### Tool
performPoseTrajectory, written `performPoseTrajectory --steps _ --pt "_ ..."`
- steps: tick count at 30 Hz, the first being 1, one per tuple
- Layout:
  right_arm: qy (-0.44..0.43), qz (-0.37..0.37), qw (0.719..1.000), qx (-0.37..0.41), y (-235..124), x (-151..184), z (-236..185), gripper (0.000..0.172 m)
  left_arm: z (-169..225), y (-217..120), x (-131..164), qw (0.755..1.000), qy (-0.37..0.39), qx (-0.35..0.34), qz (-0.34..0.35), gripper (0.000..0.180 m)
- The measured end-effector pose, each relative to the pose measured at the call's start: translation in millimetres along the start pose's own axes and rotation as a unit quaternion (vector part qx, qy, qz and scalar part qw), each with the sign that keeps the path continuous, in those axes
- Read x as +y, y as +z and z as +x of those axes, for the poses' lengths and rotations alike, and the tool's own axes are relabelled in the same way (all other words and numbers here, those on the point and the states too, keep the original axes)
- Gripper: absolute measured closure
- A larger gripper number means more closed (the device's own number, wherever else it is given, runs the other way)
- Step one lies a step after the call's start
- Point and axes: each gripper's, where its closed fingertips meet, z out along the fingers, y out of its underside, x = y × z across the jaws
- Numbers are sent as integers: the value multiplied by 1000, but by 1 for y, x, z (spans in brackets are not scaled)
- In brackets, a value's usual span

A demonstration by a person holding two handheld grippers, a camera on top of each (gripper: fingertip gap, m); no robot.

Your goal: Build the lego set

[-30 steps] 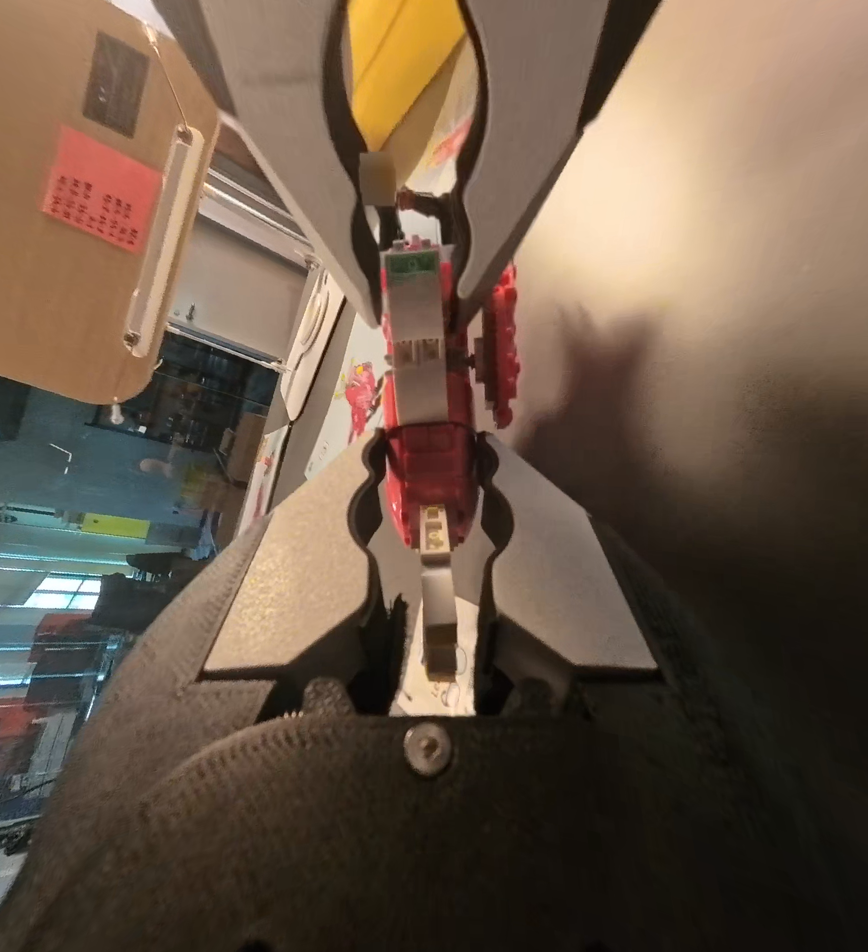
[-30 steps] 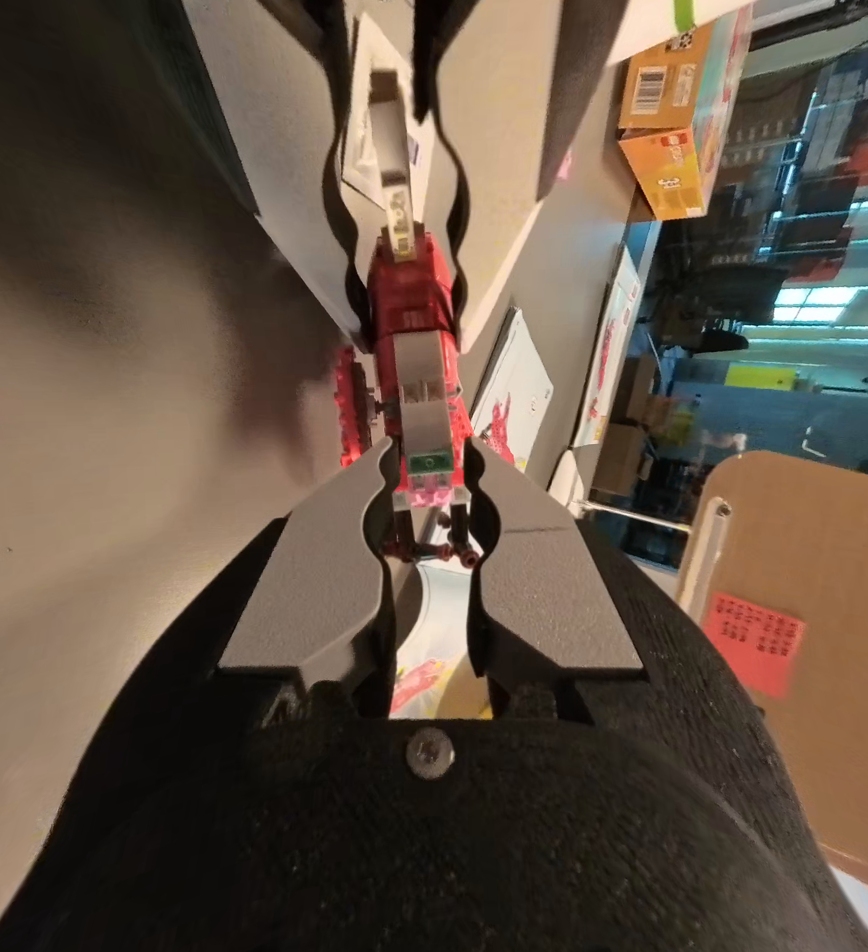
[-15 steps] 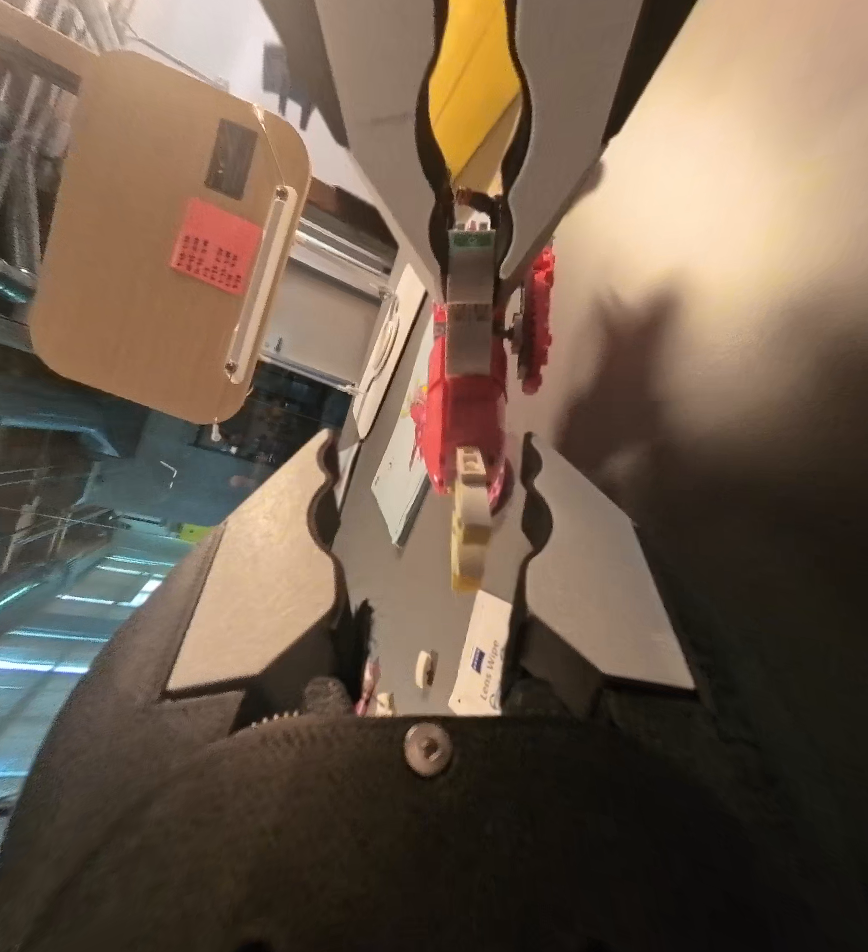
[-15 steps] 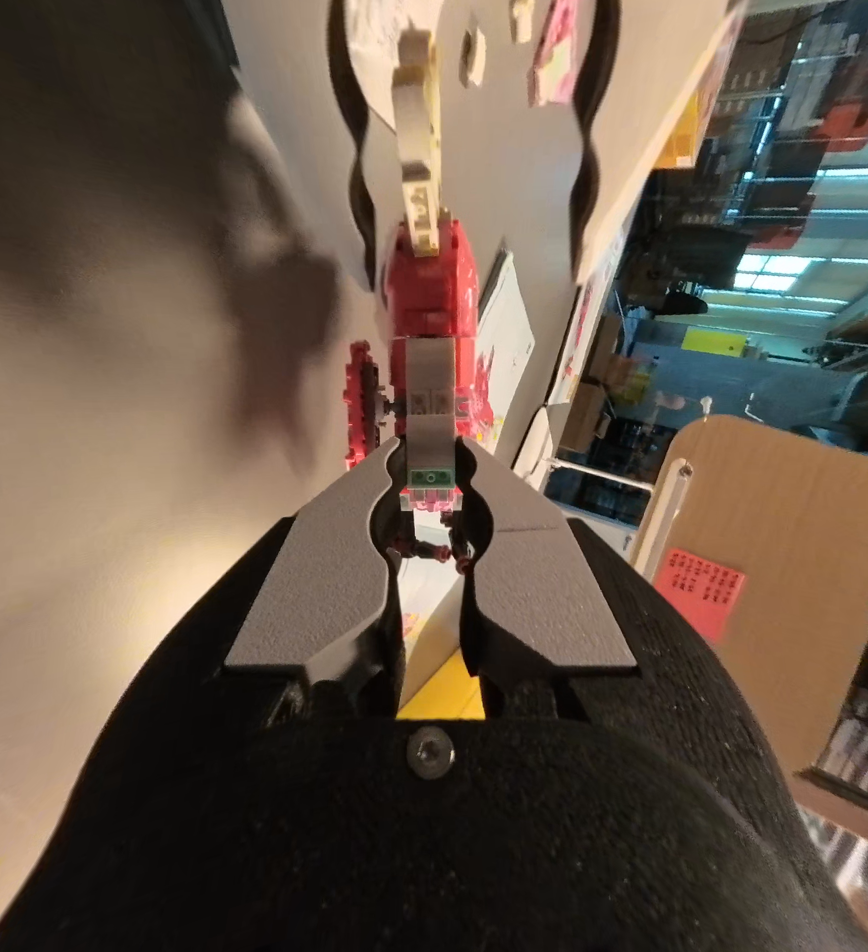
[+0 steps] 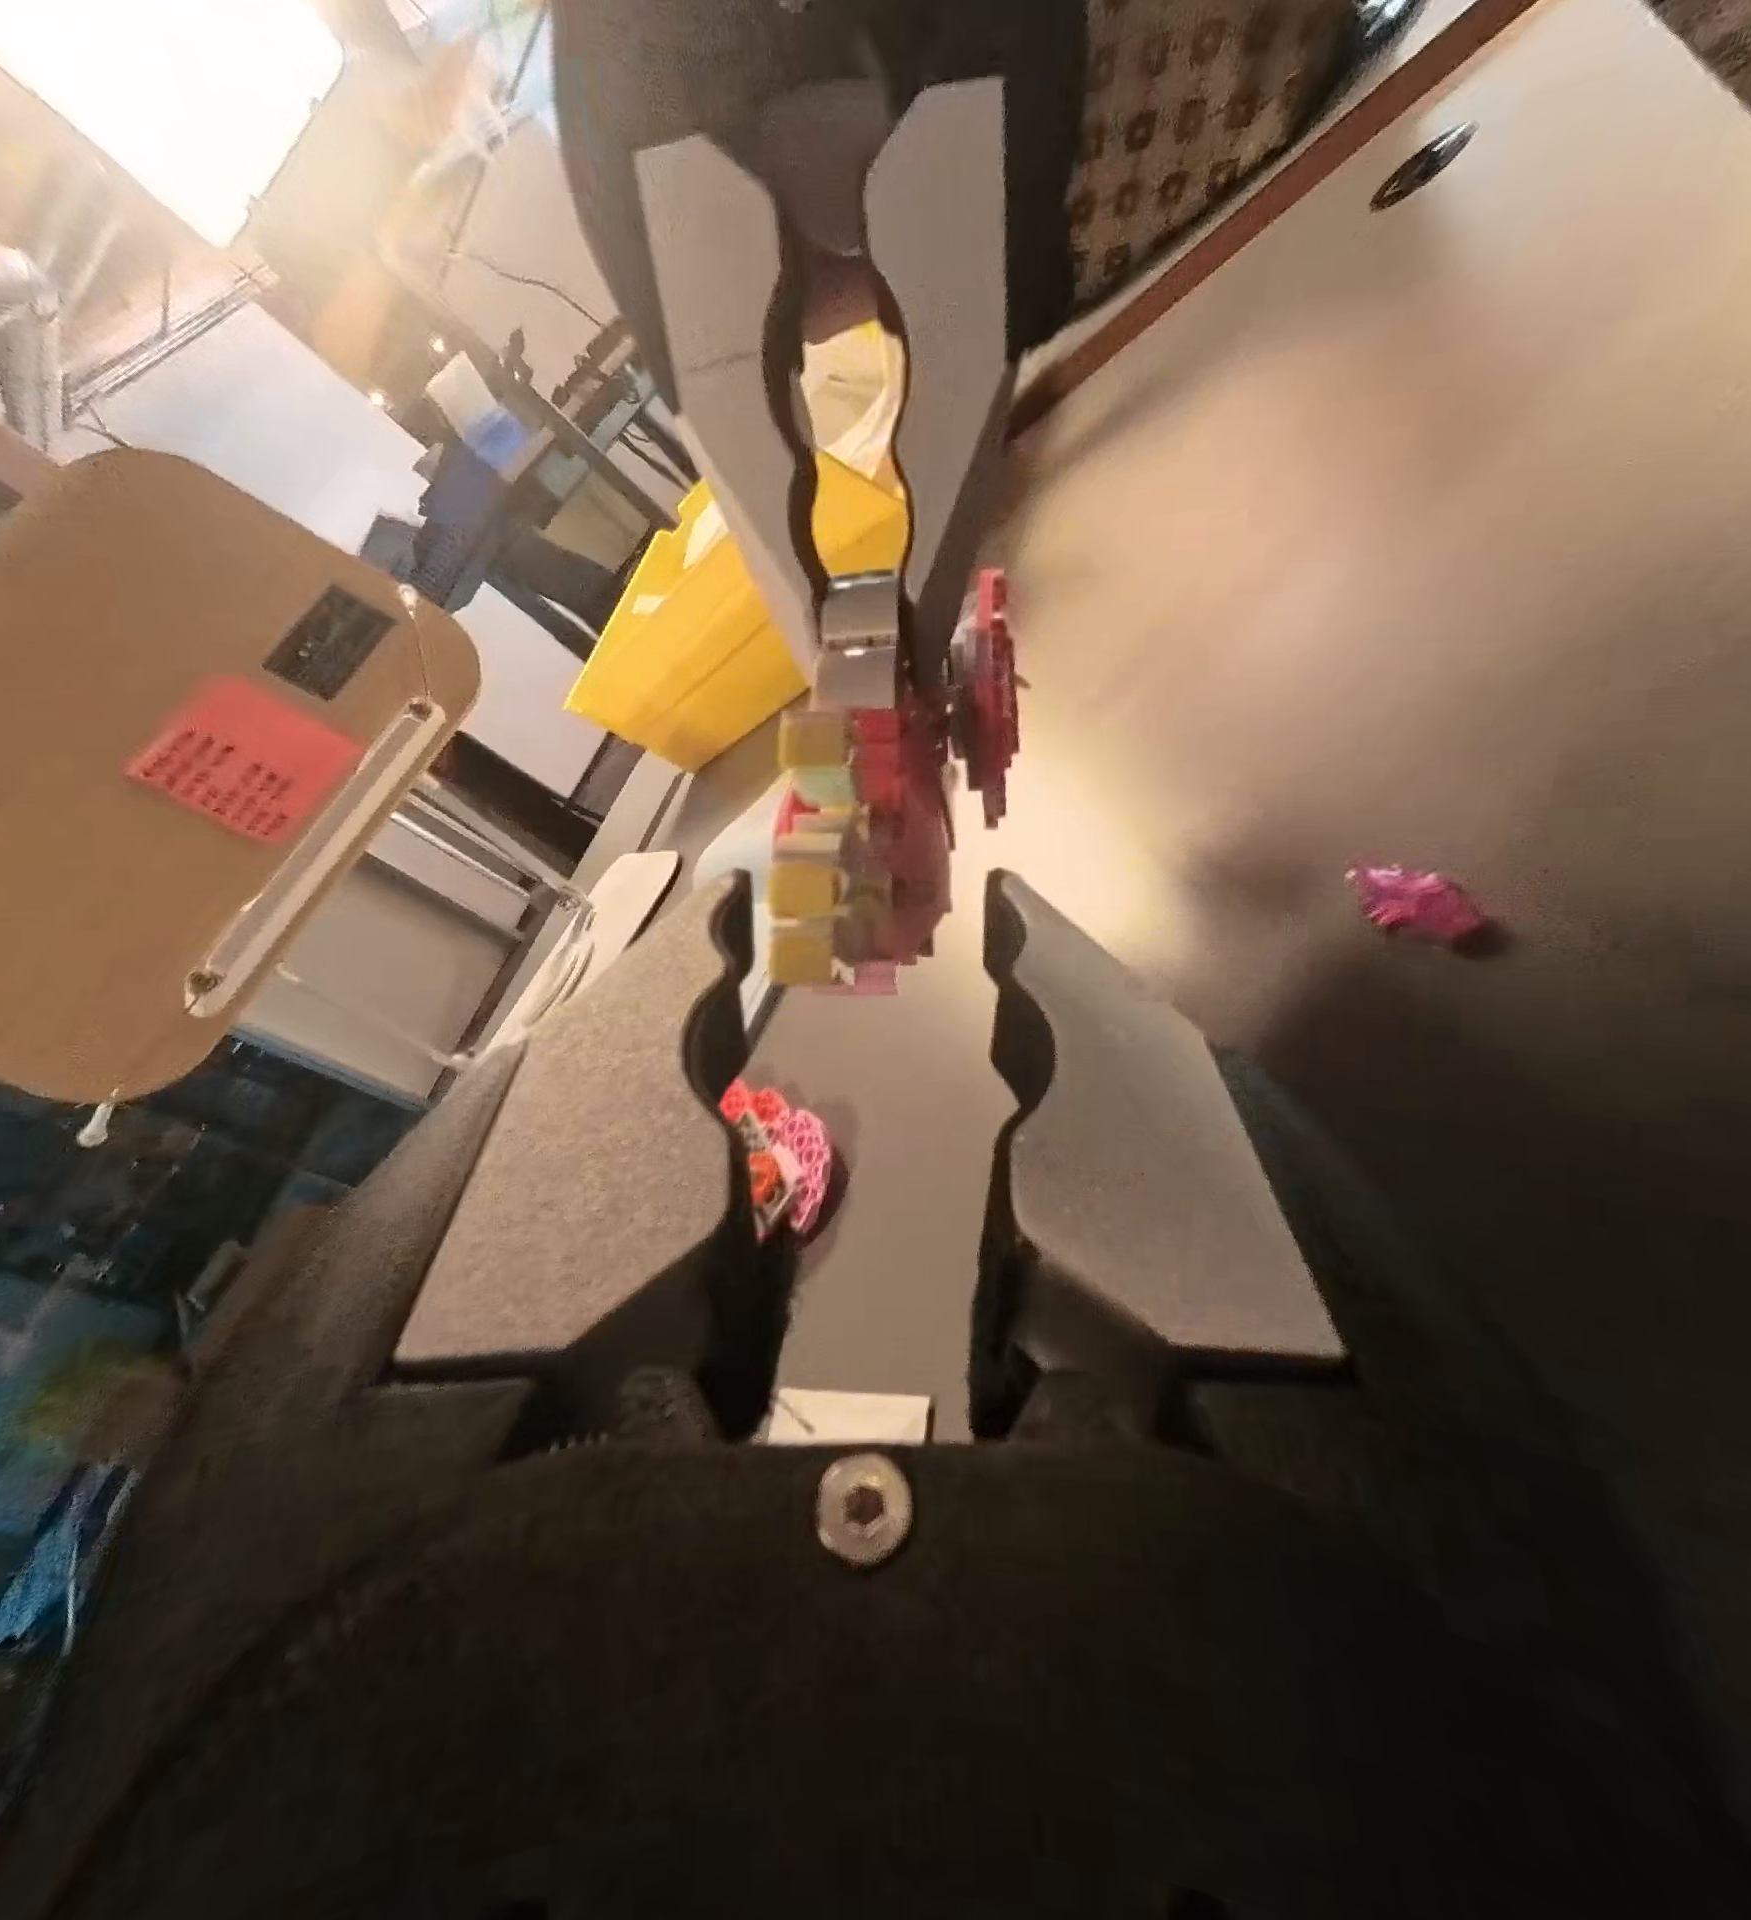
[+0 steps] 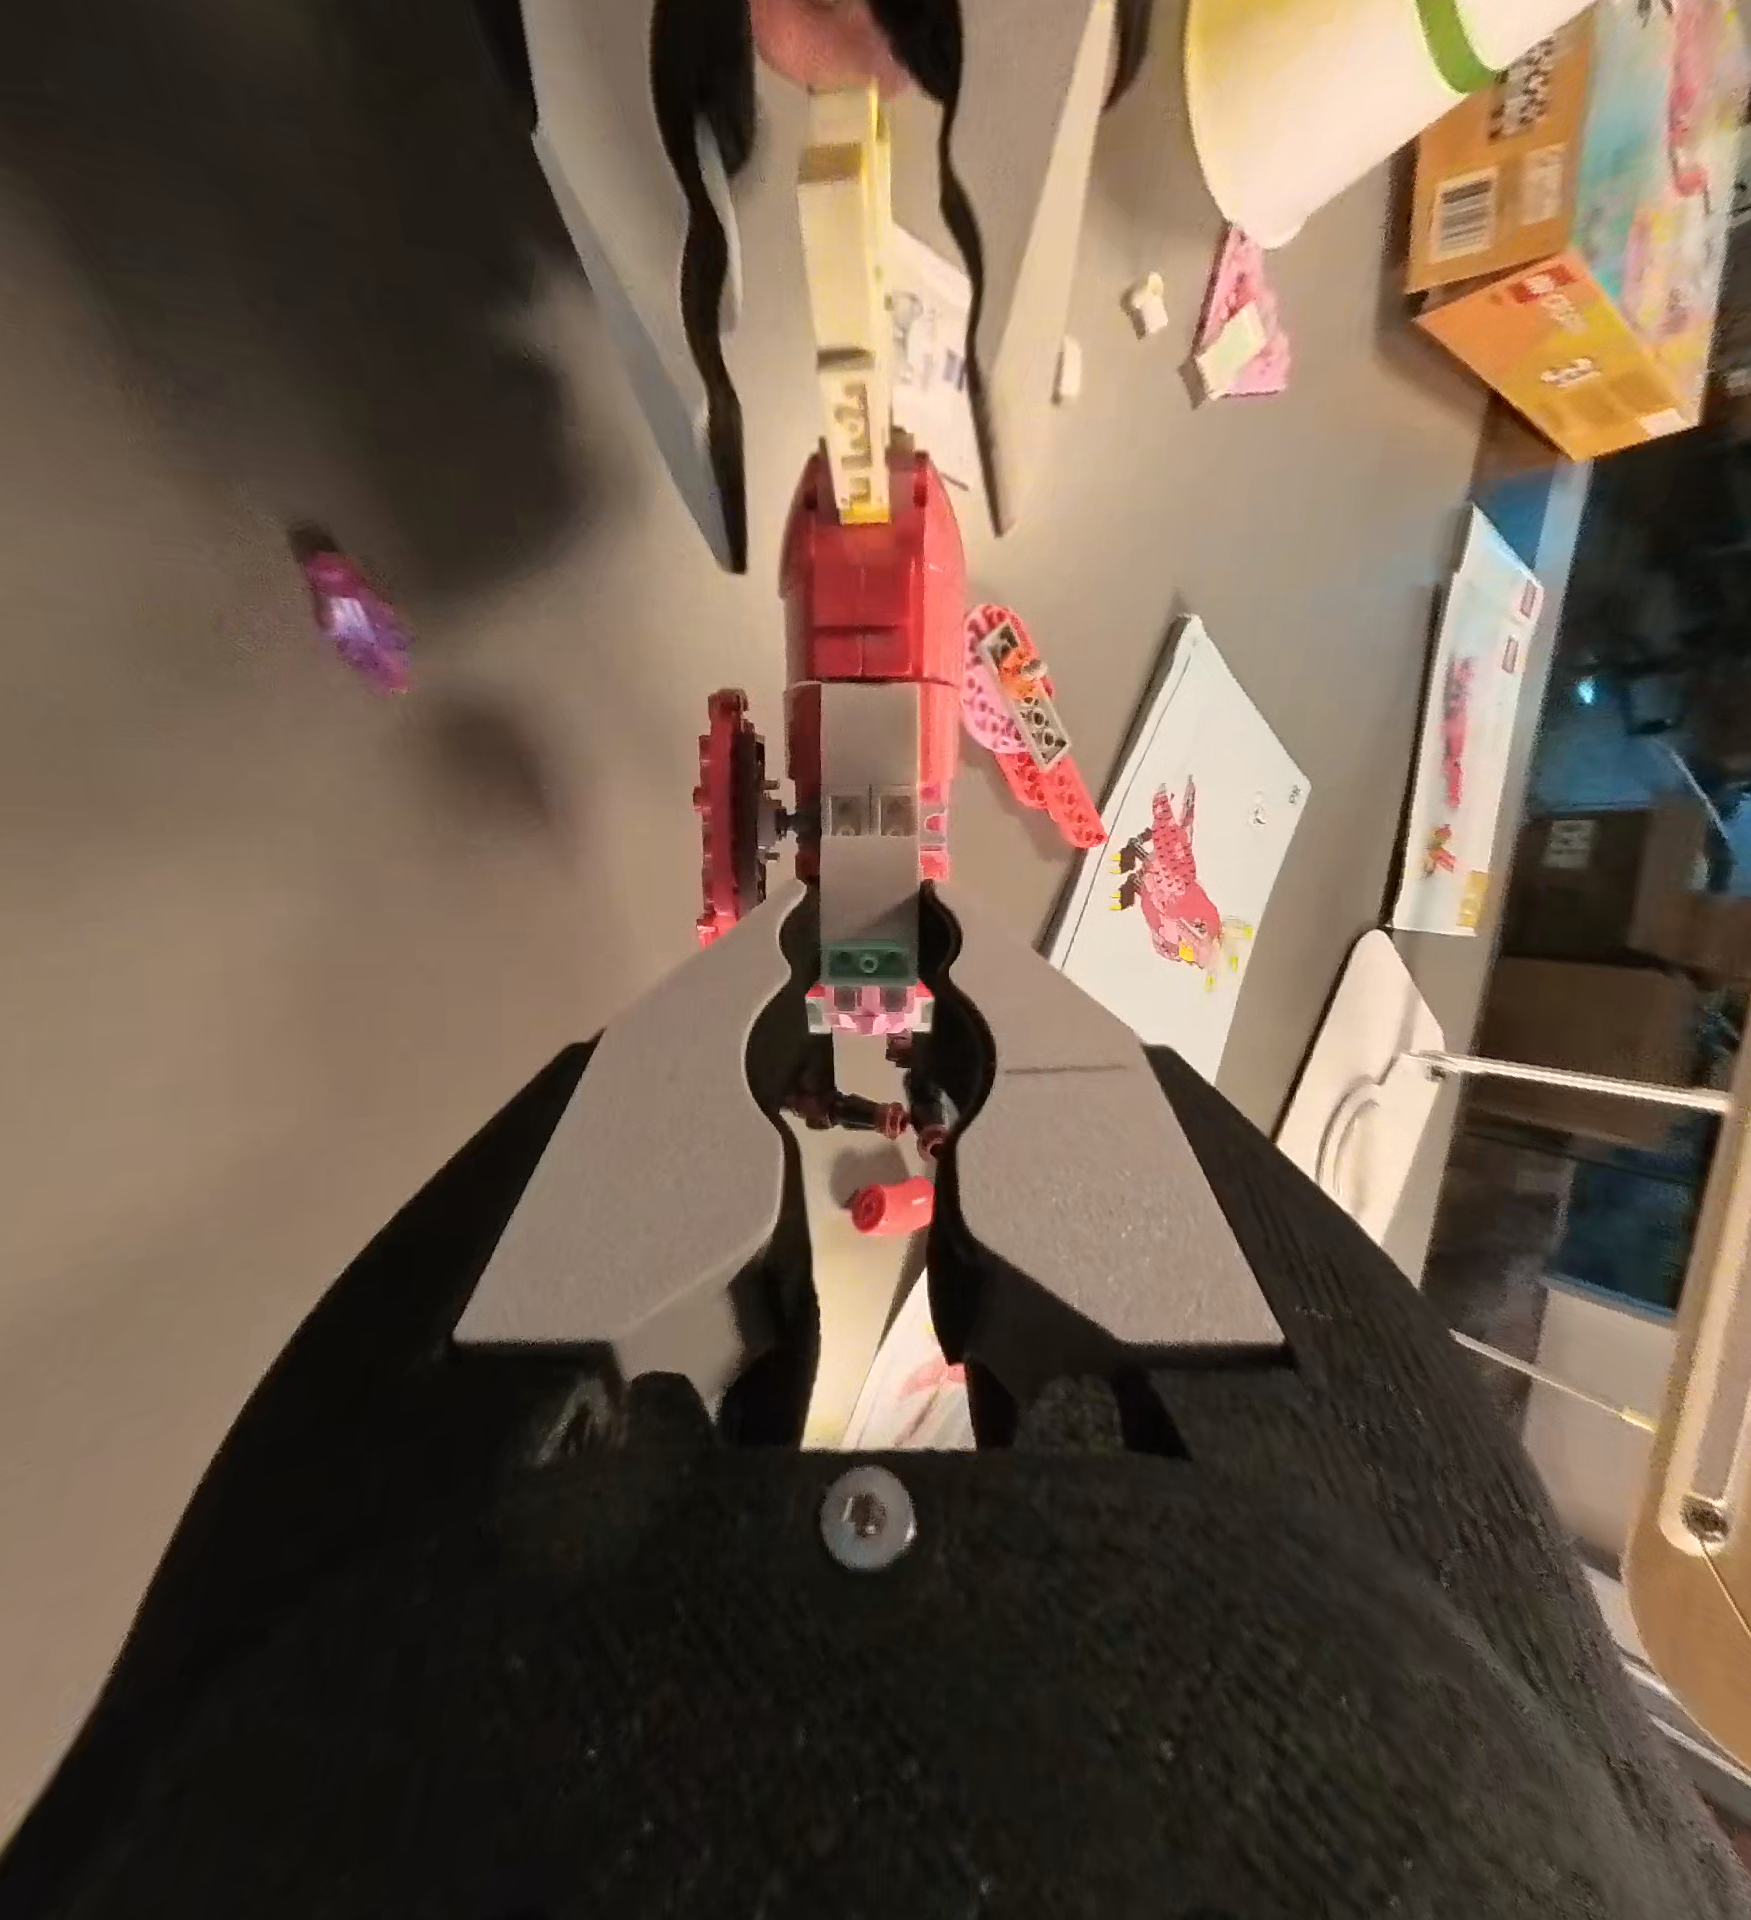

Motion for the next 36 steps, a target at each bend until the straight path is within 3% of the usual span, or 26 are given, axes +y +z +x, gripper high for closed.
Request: performPoseTrajectory --steps 6,12,21,28,36 --pt "-11 -12 1000 -10 -5 -10 -1 158 -1 -2 -5 1000 -2 2 5 147" --pt "-13 33 999 -8 -13 -44 0 157 -3 2 4 999 22 -8 -30 148" --pt "-44 -18 998 33 -6 -25 7 157 -8 2 7 999 6 -28 -26 147" --pt "-72 -74 989 108 7 -9 16 156 -11 11 15 996 6 -53 -66 107" --pt "-39 -39 987 151 16 -25 20 157 -17 13 20 988 70 -96 -100 118"
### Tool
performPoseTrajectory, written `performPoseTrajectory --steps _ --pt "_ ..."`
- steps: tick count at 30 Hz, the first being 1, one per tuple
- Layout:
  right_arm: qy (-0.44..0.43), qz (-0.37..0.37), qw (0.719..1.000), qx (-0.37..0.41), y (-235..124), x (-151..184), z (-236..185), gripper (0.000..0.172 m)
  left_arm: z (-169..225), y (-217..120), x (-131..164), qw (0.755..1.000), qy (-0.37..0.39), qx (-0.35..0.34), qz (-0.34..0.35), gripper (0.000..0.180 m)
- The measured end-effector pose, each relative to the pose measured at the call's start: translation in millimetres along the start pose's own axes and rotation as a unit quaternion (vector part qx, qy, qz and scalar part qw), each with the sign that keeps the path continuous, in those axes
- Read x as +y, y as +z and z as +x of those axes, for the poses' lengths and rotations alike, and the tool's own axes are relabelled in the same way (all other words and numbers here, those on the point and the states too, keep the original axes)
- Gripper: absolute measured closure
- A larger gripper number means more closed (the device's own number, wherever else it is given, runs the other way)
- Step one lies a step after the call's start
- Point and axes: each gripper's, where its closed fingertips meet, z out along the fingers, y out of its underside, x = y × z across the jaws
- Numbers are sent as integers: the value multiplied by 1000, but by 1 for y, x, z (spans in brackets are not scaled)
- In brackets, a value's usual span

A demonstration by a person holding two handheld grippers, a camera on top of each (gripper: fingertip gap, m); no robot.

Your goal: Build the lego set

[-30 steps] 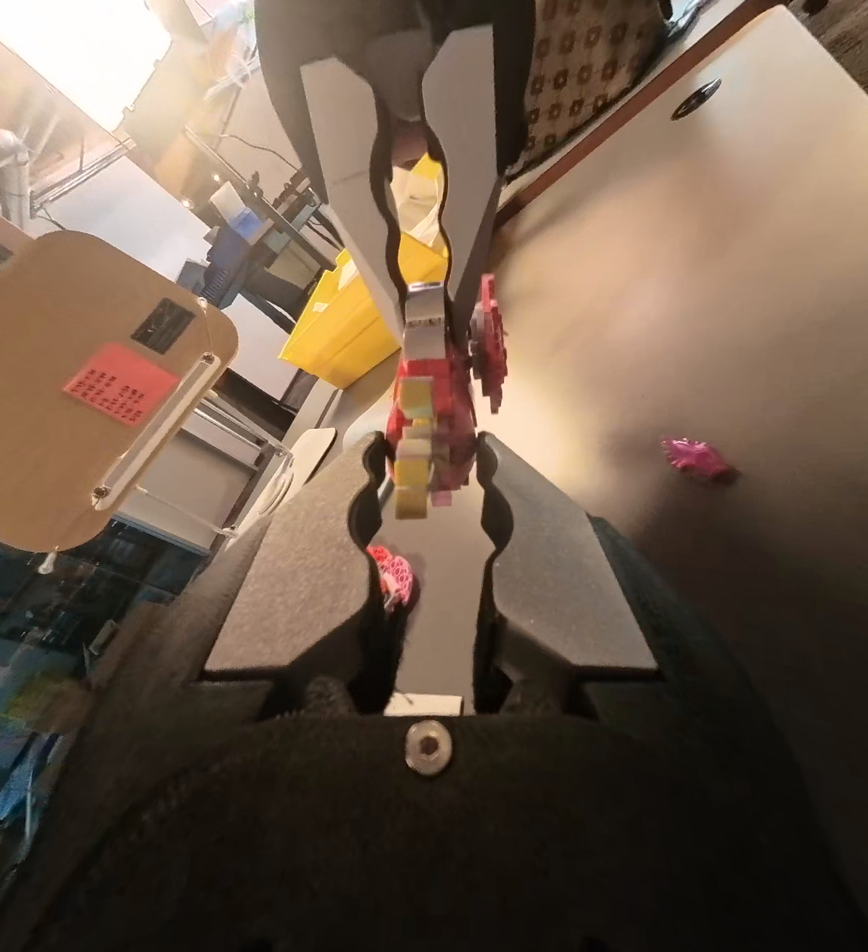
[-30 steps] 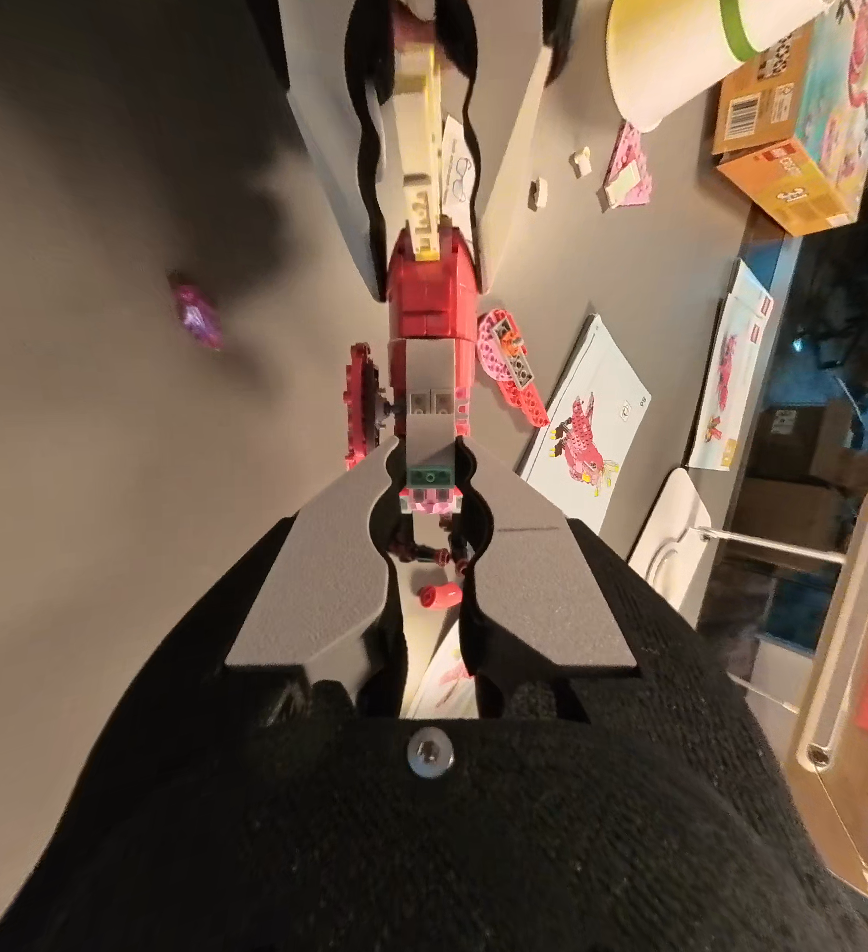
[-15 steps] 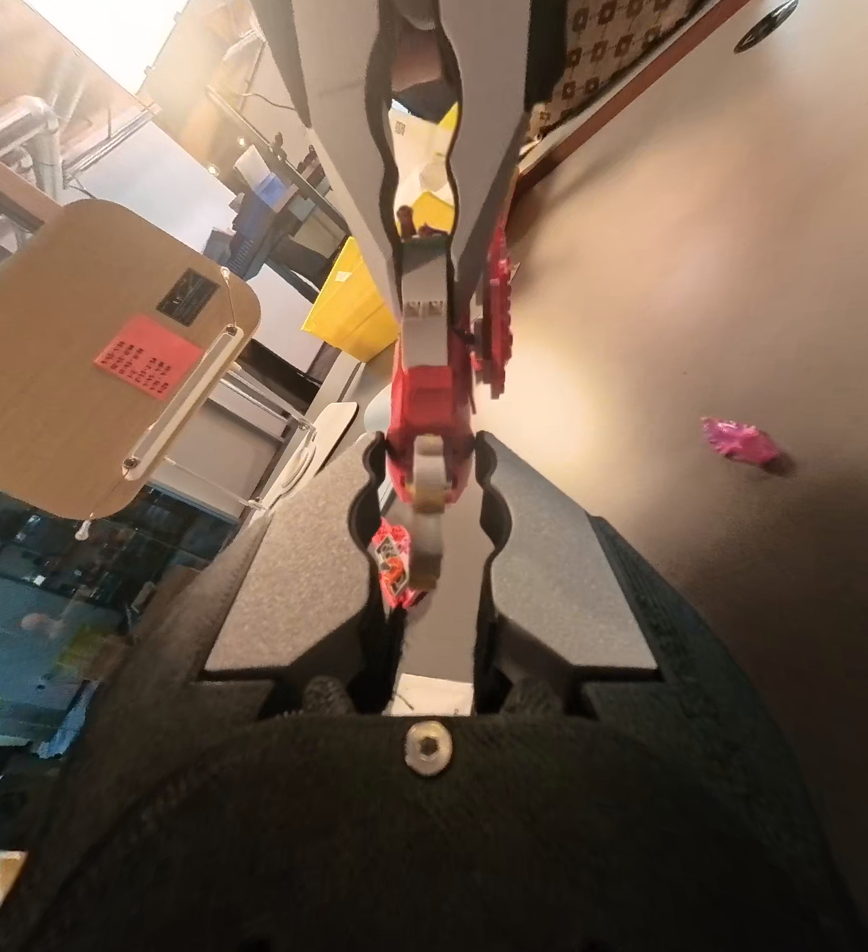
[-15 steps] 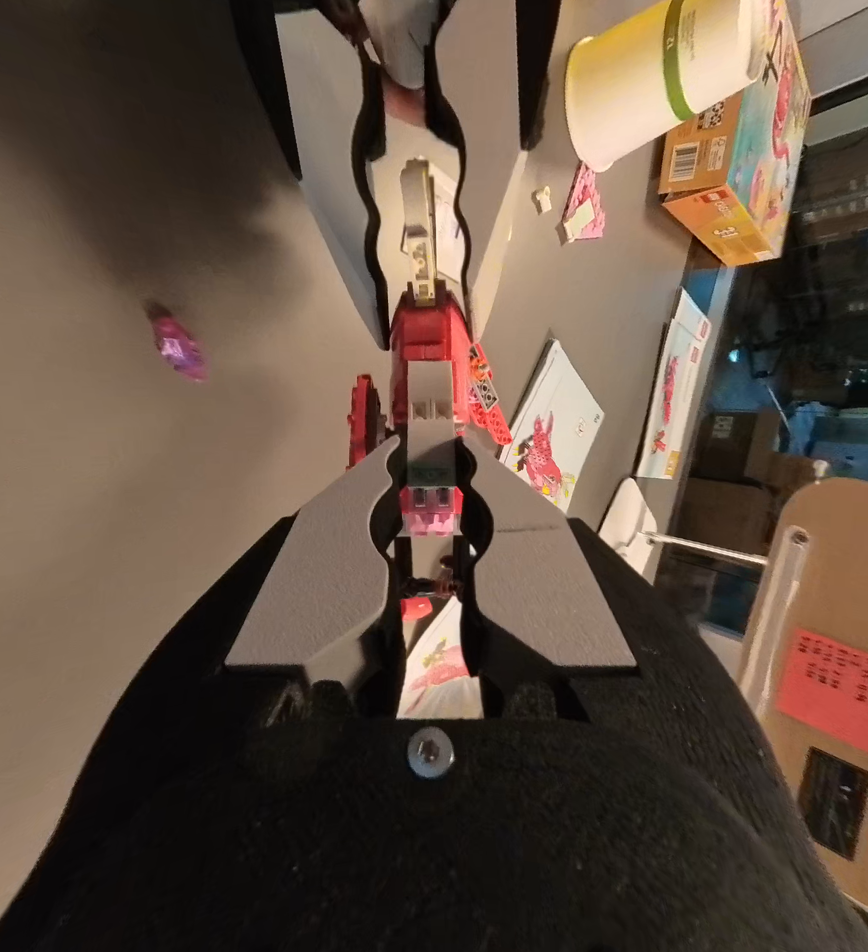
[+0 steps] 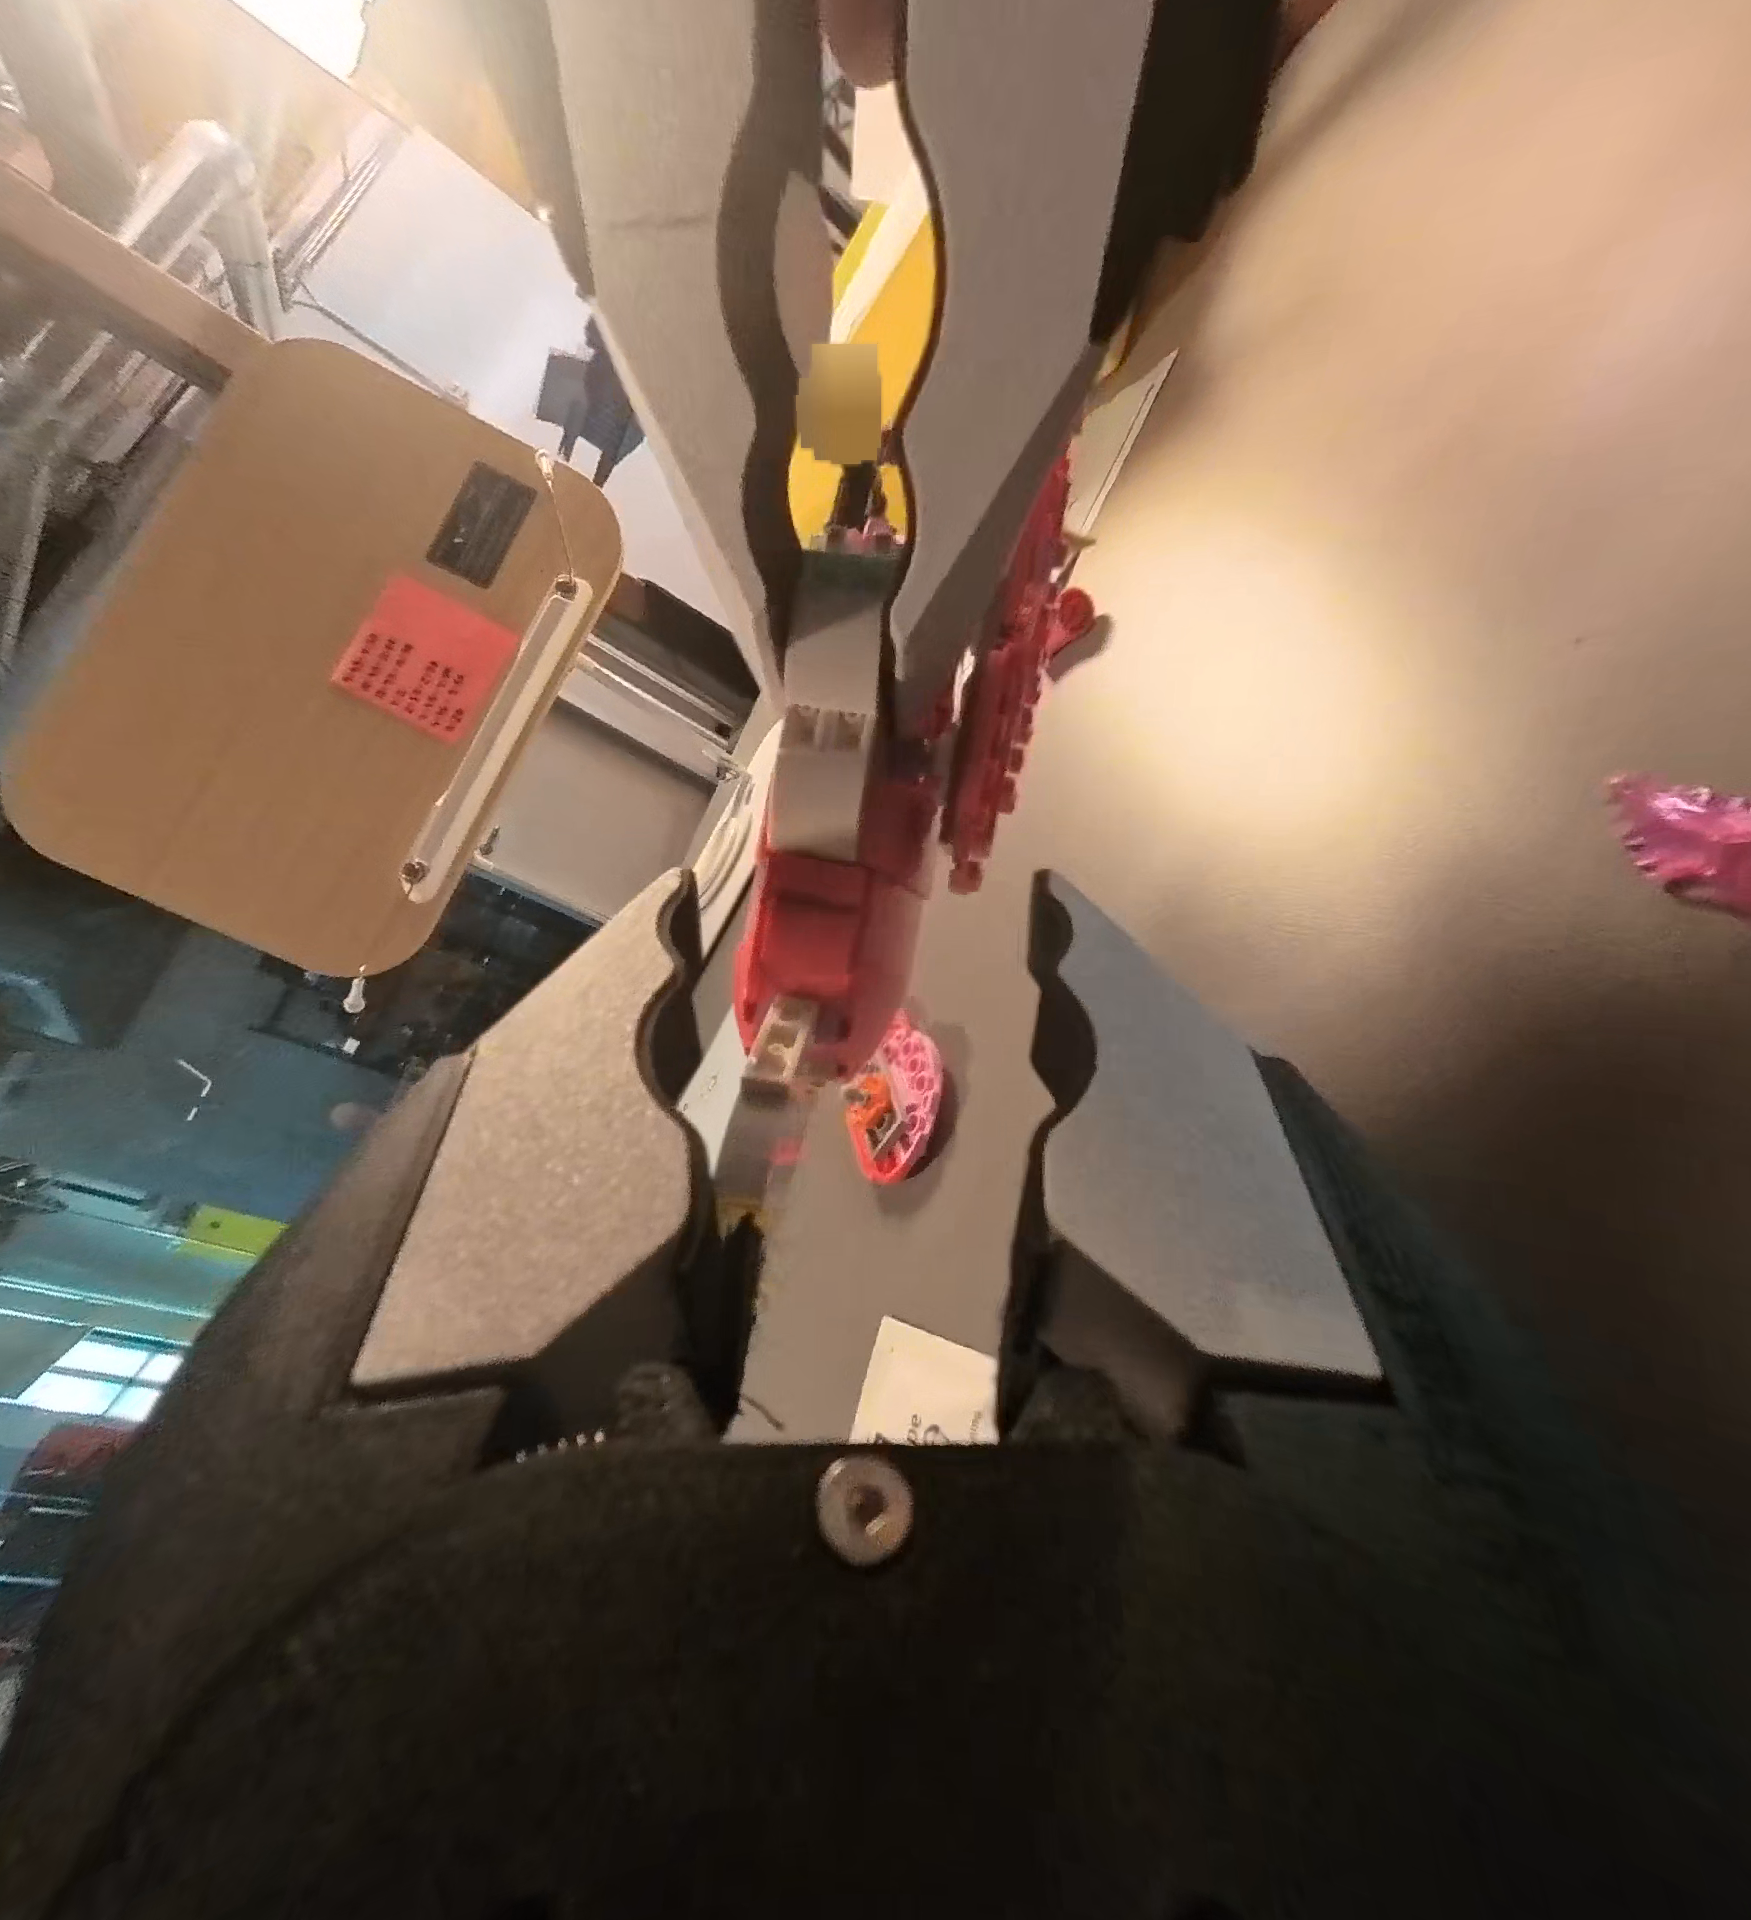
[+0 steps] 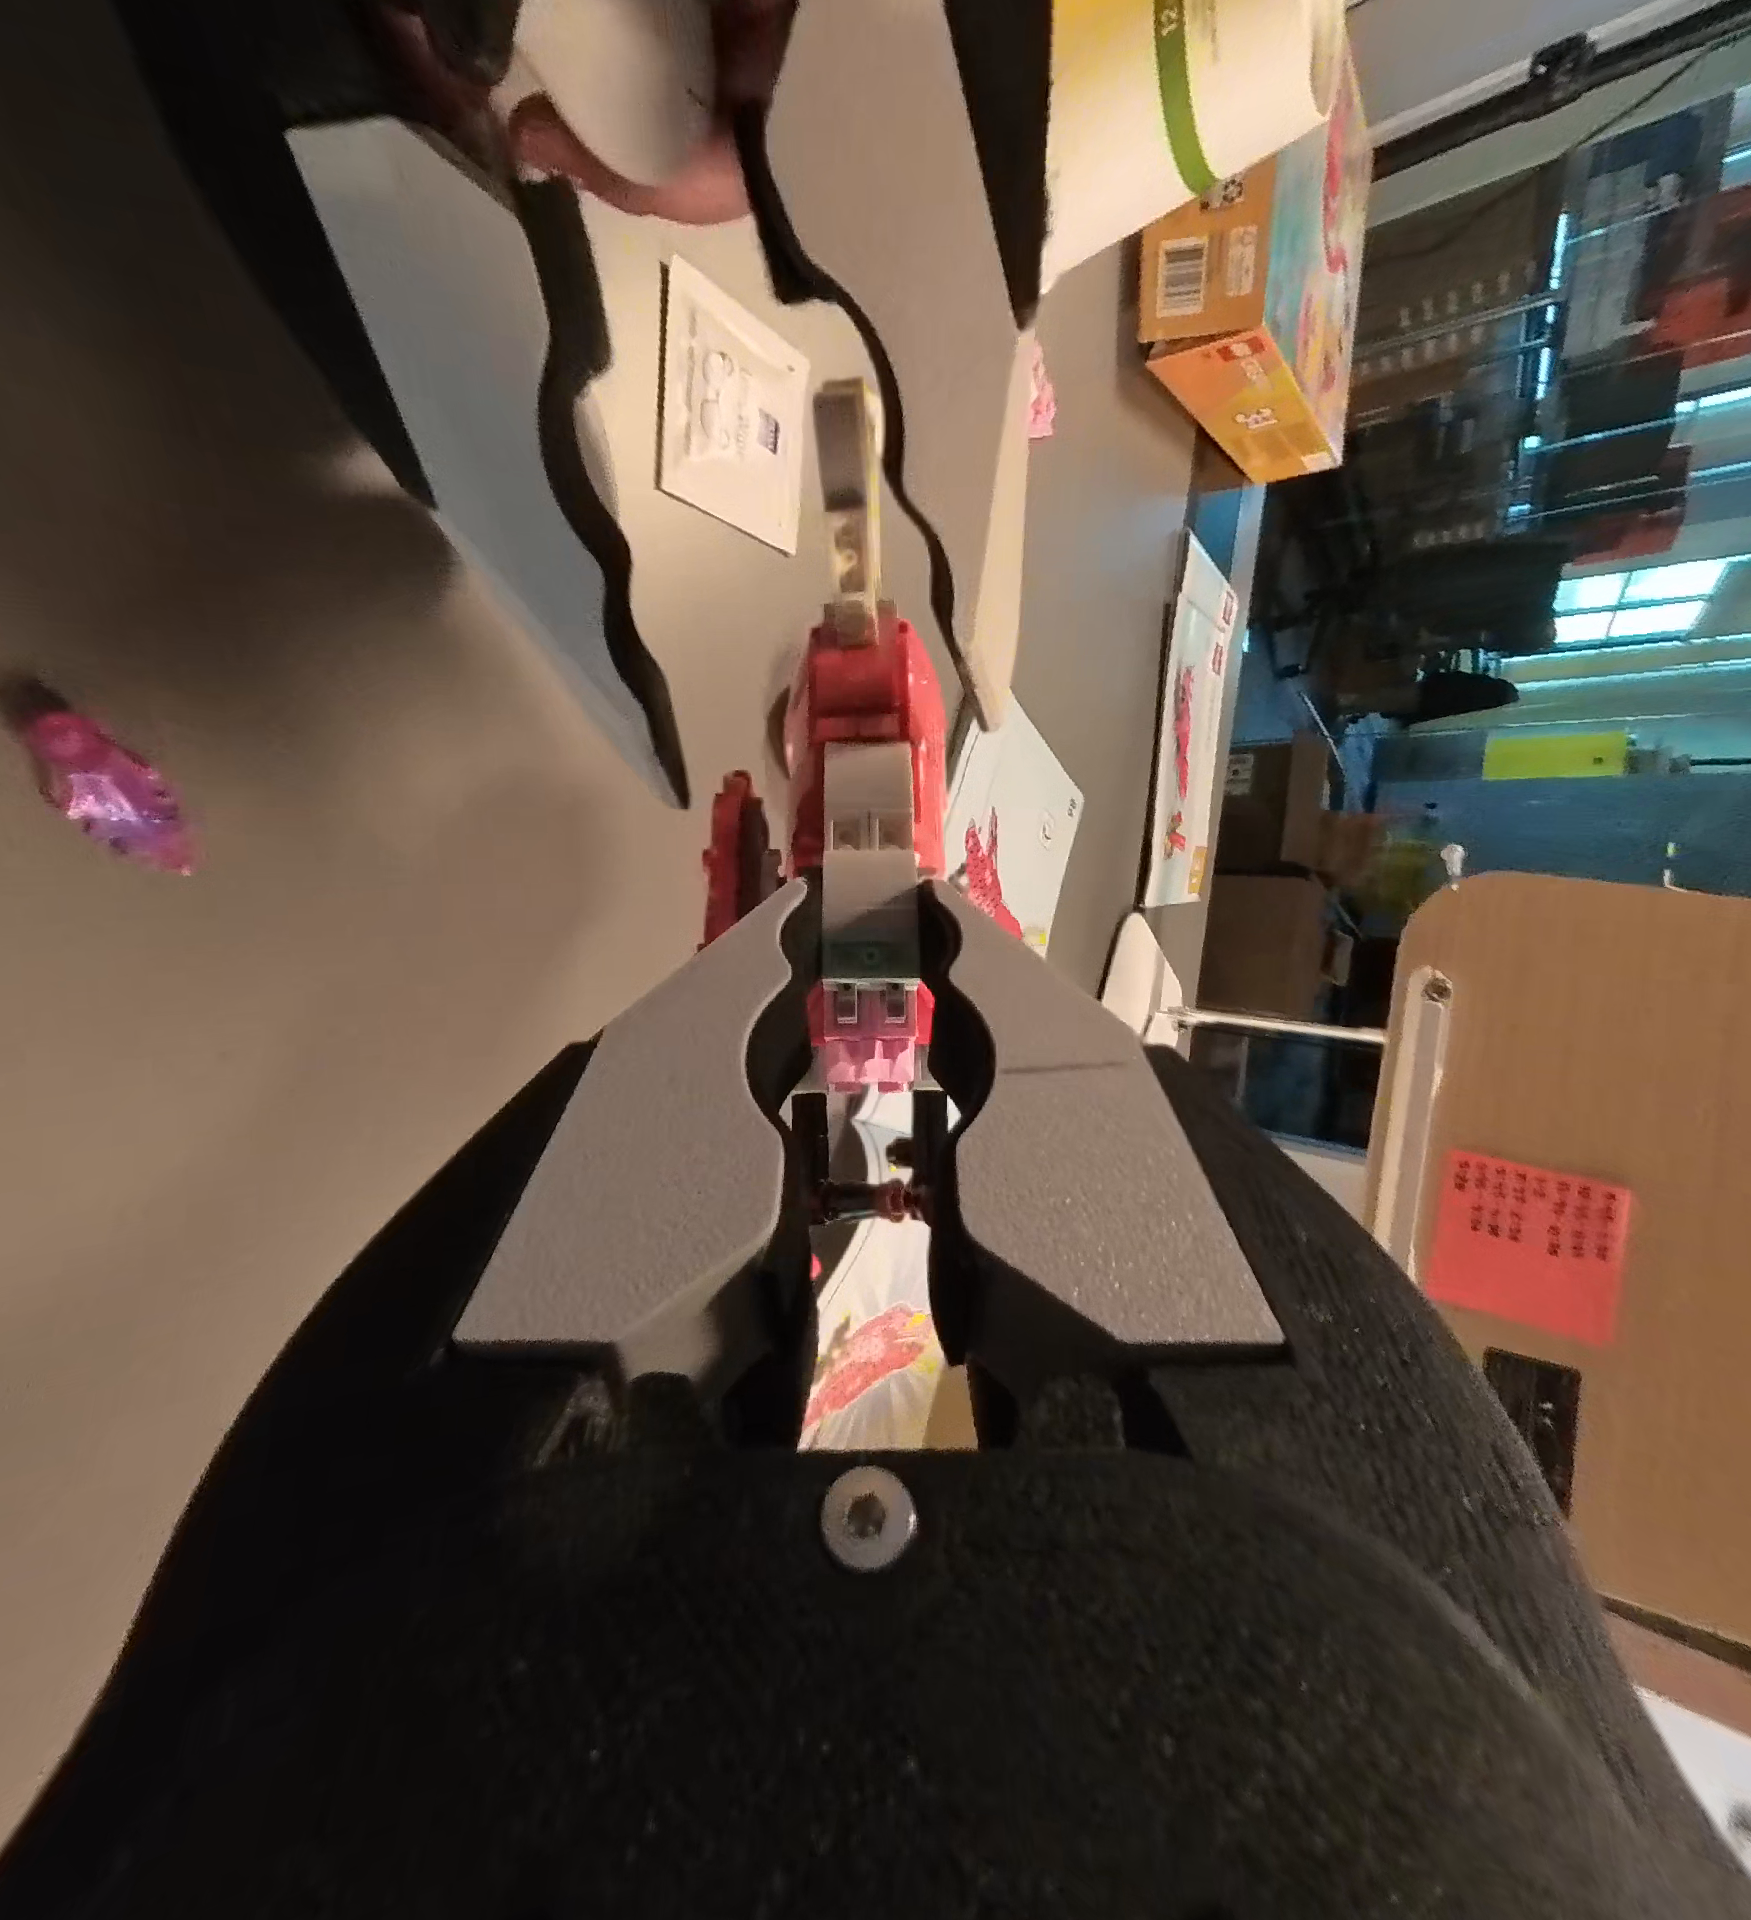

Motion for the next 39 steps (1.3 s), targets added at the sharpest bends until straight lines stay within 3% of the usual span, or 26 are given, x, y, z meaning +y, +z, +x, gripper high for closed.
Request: performPoseTrajectory --steps 7,10,14,26,30,33,36,37,39 --pt "117 18 993 -25 5 -4 -3 156 5 6 11 999 12 12 -38 93" --pt "158 45 985 -47 5 -7 -7 157 3 6 12 999 7 8 -39 93" --pt "146 78 984 -60 0 -13 -11 157 3 5 15 999 14 9 -42 98" --pt "47 85 994 -50 -3 -22 -18 156 11 7 19 992 115 -5 -59 139" --pt "50 98 994 -27 -2 -25 -13 157 3 6 23 989 122 -21 -78 140" --pt "73 135 987 42 -13 -28 11 130 -2 4 38 984 135 -30 -113 140" --pt "142 177 952 205 -41 -6 62 123 -2 4 51 980 143 -31 -138 140" --pt "188 187 926 269 -52 12 79 124 -2 4 53 980 139 -29 -142 140" --pt "310 209 848 376 -68 61 100 126 1 6 56 980 137 -23 -144 140"
